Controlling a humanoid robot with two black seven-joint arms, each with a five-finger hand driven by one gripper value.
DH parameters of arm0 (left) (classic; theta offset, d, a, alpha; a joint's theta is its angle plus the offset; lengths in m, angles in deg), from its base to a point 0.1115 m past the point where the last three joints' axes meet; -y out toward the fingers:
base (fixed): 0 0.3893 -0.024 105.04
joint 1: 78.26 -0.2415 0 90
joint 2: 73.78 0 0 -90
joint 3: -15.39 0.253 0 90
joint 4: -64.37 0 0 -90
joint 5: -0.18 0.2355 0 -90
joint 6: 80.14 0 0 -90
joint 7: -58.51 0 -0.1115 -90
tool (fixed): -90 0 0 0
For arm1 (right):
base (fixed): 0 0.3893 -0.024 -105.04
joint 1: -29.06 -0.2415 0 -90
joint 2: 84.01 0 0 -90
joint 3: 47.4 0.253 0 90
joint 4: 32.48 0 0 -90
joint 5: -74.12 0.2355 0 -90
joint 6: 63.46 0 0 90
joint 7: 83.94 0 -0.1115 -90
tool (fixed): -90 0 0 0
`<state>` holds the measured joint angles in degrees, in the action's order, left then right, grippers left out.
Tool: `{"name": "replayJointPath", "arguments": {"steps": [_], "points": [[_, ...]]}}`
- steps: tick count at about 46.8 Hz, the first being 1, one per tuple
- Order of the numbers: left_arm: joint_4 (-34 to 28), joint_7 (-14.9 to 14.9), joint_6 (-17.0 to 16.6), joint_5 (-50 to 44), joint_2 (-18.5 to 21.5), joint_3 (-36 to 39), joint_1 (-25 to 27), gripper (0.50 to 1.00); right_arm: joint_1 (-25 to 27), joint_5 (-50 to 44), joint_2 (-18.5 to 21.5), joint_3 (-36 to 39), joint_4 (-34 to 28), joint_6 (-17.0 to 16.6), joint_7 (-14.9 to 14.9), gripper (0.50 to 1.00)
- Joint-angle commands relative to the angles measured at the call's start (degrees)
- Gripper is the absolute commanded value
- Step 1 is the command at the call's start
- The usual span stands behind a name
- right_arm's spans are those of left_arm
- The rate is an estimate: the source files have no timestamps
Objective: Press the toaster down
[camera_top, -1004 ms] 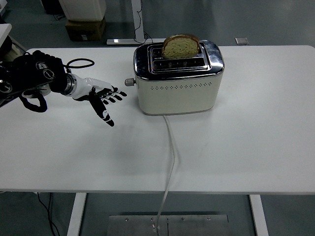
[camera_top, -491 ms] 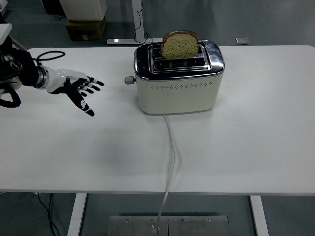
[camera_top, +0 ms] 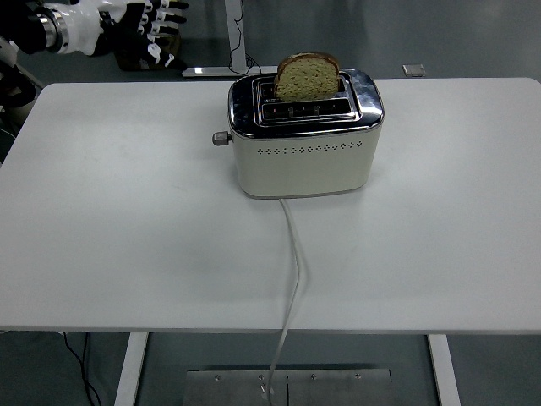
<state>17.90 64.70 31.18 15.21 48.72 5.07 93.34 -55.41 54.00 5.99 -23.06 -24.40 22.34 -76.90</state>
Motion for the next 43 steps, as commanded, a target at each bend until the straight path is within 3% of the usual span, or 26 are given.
{"name": "replayJointPath", "arguments": {"steps": [1, 10, 24, 34, 43], "points": [[3.05, -3.37, -0.75, -3.95, -1.11, -2.07, -1.09, 1.0, 0.01, 0.0, 0.0, 0.0, 0.0, -0.01, -0.01, 1.0], [8.41, -8.82, -4.97, -13.09, -3.49, -6.46, -3.46, 1.0, 0.01, 0.0, 0.0, 0.0, 0.0, -0.01, -0.01, 0.998], [12.72, -8.91, -5.59, -25.49, -4.02, -13.58, -11.19, 1.0, 0.01, 0.0, 0.0, -0.09, 0.0, -0.01, -0.01, 1.0], [15.79, -8.91, -5.5, -26.02, -5.6, -17.72, -17.52, 1.0, 0.01, 0.0, 0.0, -0.09, 0.0, -0.01, -0.01, 1.0], [16.68, -8.91, -5.5, -26.02, -6.21, -18.51, -19.9, 1.0, 0.01, 0.0, 0.0, 0.0, 0.0, -0.01, 0.08, 1.0]]}}
